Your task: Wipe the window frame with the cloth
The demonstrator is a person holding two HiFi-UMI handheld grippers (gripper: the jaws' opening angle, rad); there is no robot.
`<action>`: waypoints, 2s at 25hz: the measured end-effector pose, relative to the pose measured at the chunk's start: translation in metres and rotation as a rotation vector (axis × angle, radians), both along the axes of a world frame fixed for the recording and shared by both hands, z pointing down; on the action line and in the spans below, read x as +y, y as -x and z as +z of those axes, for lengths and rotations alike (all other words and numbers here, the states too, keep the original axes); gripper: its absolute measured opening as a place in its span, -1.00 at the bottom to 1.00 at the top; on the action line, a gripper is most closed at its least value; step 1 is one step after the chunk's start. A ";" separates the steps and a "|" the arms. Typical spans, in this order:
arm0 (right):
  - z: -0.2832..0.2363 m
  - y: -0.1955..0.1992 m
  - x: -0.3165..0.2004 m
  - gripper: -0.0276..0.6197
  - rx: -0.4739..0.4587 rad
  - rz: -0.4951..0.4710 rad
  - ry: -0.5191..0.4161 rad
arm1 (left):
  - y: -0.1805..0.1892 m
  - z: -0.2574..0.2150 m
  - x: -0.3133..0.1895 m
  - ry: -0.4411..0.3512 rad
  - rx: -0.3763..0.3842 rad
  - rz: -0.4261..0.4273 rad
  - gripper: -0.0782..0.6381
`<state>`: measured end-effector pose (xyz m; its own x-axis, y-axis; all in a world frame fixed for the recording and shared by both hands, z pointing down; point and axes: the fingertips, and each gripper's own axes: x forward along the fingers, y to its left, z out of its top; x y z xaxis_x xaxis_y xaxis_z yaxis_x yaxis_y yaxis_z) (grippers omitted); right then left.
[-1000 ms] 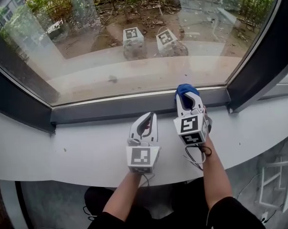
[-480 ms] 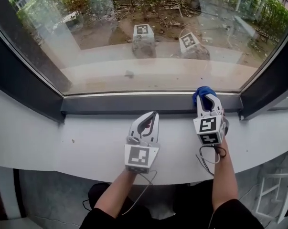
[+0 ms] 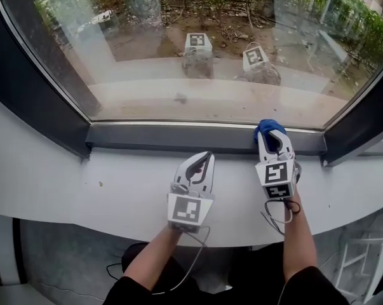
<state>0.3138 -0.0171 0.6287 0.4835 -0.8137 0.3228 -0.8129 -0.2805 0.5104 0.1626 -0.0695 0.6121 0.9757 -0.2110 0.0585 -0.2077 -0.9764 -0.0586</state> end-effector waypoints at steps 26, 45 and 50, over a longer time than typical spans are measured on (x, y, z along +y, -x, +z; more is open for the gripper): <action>-0.005 0.044 -0.041 -0.84 0.025 -0.157 -0.008 | -0.002 0.012 -0.024 0.034 0.021 -0.039 -0.77; 0.002 0.072 -0.068 -0.84 0.029 -0.229 0.024 | 0.015 0.022 -0.029 0.060 0.018 -0.076 -0.77; 0.002 0.085 -0.083 -0.84 -0.009 -0.242 0.006 | 0.021 0.013 -0.033 0.076 0.052 -0.083 -0.77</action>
